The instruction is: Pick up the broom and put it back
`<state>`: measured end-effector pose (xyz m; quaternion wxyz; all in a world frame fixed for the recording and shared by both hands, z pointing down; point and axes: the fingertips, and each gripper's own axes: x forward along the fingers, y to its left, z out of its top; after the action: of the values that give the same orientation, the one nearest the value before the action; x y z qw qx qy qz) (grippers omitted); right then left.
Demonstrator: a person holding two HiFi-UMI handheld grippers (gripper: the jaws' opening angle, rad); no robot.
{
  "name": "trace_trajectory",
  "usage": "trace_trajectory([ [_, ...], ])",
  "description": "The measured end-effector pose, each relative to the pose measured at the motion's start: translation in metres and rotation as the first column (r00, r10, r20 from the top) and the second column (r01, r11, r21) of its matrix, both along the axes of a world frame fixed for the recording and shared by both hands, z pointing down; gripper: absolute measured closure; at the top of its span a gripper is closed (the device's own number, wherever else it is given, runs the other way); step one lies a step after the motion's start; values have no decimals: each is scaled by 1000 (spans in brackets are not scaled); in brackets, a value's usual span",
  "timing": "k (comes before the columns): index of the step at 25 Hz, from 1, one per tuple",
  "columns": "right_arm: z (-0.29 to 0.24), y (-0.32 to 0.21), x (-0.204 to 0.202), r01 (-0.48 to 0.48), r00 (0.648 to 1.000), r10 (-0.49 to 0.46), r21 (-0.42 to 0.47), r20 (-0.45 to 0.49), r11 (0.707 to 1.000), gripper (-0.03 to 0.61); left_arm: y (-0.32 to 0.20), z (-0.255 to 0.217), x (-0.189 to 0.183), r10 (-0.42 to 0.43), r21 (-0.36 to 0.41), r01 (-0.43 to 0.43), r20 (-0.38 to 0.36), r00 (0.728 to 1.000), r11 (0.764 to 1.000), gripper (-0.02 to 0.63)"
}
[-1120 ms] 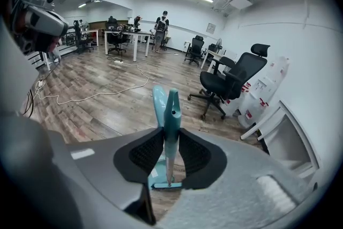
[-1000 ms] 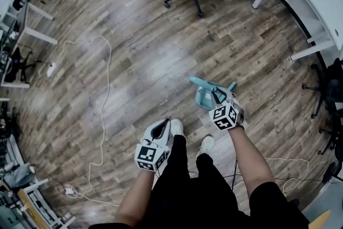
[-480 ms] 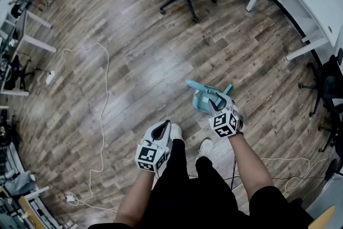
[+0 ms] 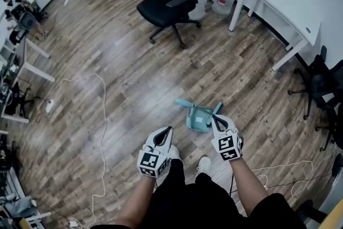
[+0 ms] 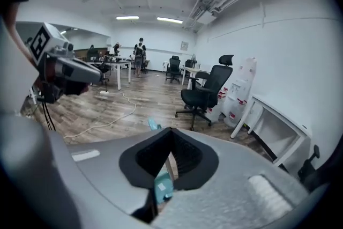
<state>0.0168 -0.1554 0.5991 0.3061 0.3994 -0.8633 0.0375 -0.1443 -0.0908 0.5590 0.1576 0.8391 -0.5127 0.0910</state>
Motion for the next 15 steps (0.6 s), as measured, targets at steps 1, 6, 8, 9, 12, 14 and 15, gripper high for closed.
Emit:
trace_trajectory([
  [1, -15, 0, 3, -16, 999, 15, 9, 43, 1000, 575, -3, -8, 5, 11, 21, -11, 0, 1000, 1000, 596],
  [6, -86, 9, 19, -89, 979, 76, 58, 191, 994, 577, -16, -50, 25, 44, 88, -45, 17, 999, 995, 595],
  [8, -115, 17, 24, -98, 970, 75, 92, 229, 991, 577, -21, -67, 33, 54, 123, -56, 14, 998, 991, 595],
  [9, -129, 21, 25, -103, 966, 71, 114, 249, 988, 577, -24, -76, 37, 62, 152, -63, 6, 998, 986, 595],
  [12, -169, 34, 26, -119, 952, 57, 194, 301, 974, 577, -25, -104, 46, 87, 214, -83, -7, 996, 973, 595],
  [14, -193, 38, 30, -128, 948, 43, 255, 315, 958, 577, -26, -122, 54, 97, 251, -90, -14, 995, 964, 595],
  [15, -203, 40, 32, -132, 948, 37, 284, 316, 950, 577, -27, -130, 57, 101, 268, -93, -15, 995, 959, 595],
])
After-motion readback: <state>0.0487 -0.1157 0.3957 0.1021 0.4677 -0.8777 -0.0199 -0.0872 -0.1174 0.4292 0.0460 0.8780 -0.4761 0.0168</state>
